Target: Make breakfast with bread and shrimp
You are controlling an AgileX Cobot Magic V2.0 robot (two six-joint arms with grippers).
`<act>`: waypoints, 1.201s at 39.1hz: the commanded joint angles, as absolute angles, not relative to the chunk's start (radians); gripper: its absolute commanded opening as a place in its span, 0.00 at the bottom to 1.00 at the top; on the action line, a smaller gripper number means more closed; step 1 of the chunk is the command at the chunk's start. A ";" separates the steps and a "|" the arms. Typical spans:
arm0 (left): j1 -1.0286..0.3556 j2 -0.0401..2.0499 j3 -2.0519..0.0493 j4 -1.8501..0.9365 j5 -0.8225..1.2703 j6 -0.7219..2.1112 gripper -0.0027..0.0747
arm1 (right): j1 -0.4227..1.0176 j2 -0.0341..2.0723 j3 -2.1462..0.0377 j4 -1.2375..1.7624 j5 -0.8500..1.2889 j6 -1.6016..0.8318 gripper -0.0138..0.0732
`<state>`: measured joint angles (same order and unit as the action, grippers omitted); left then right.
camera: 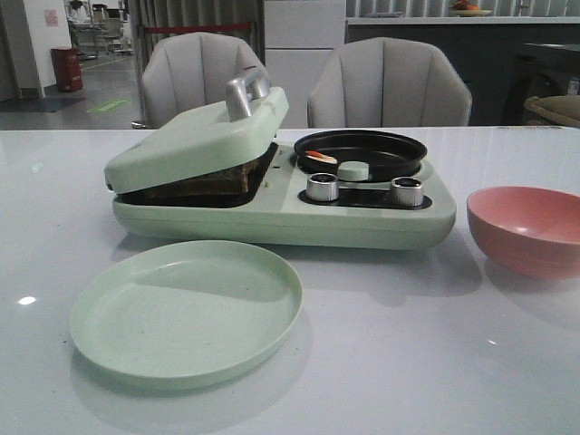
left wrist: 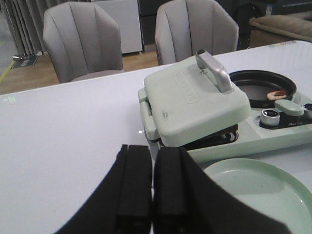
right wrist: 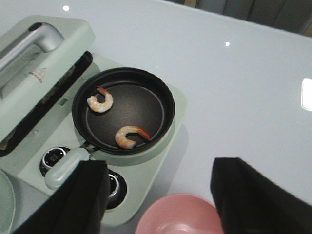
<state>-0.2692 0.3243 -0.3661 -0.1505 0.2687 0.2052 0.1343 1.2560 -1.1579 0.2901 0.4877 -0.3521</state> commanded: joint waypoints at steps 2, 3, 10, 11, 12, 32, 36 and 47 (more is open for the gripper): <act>-0.269 0.333 -0.395 -0.163 0.168 0.193 0.18 | 0.159 1.097 -1.058 0.307 0.283 -0.364 0.79; -0.269 0.333 -0.395 -0.163 0.168 0.193 0.18 | 0.164 1.065 -1.025 0.307 0.257 -0.364 0.79; -0.269 0.333 -0.395 -0.164 0.172 0.193 0.18 | 0.236 0.853 -0.805 0.322 0.079 -0.363 0.79; -0.269 0.333 -0.395 -0.164 0.172 0.193 0.18 | 0.249 0.821 -0.773 0.322 0.054 -0.363 0.79; -0.269 0.333 -0.395 -0.164 0.172 0.193 0.18 | 0.266 0.799 -0.750 0.322 0.032 -0.363 0.79; -0.269 0.333 -0.395 -0.165 0.174 0.193 0.18 | 0.353 0.252 -0.301 0.347 -0.013 -0.362 0.79; -0.269 0.333 -0.395 -0.165 0.174 0.193 0.18 | 0.353 0.246 -0.258 0.351 0.006 -0.362 0.79; -0.269 0.333 -0.395 -0.165 0.174 0.193 0.18 | 0.353 0.246 -0.235 0.351 -0.049 -0.362 0.50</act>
